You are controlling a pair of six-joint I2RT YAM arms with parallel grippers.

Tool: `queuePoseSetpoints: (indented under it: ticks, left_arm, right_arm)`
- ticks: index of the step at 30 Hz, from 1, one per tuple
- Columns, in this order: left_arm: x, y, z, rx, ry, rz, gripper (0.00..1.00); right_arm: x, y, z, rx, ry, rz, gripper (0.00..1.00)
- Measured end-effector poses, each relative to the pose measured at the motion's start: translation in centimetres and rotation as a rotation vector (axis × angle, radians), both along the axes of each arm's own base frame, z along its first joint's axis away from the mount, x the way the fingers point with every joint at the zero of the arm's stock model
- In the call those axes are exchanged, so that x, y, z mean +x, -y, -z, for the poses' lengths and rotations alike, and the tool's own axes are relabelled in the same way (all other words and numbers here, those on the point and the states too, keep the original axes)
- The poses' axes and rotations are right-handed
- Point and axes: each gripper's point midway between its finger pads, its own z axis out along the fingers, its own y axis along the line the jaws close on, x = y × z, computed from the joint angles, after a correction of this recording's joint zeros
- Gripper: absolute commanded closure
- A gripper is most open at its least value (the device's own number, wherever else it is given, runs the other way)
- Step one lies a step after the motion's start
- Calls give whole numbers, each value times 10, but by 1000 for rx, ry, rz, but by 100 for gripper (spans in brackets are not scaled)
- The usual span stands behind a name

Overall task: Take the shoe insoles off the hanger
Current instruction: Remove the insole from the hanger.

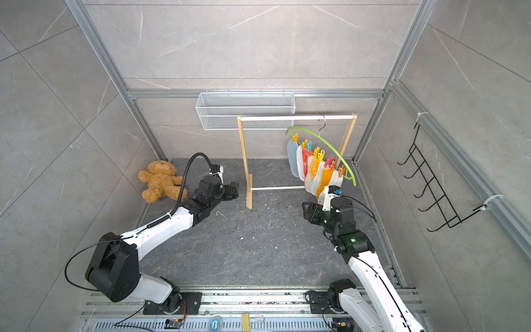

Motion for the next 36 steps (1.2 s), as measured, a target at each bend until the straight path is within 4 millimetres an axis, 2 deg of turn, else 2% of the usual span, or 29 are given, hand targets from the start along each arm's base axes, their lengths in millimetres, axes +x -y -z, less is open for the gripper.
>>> queuePoseSetpoints:
  ticks: [5, 8, 13, 15, 22, 29, 32, 36]
  left_arm:
    - [29, 24, -25, -22, 152, 57, 12]
    - [45, 35, -36, -20, 209, 68, 8]
    - [63, 44, -48, -15, 271, 60, 6]
    - [68, 45, -51, -10, 285, 49, 10]
    - [85, 49, -59, 7, 322, 5, 32]
    - [93, 53, -54, 23, 333, -25, 39]
    - [94, 54, -54, 28, 333, -28, 52]
    - [95, 58, -64, 27, 352, -24, 66]
  right_arm:
    - [-4, 10, -14, -41, 44, 35, 22]
    - [-4, 15, -19, -56, 43, 56, 21]
    - [-6, 20, -24, -81, 43, 77, 19]
    - [-8, 22, -23, -93, 37, 83, 19]
    - [-12, 25, -25, -102, 36, 91, 20]
    - [-14, 26, -23, -108, 24, 89, 21]
    - [-15, 26, -22, -111, 15, 88, 21]
    - [-16, 26, -21, -112, 10, 88, 24]
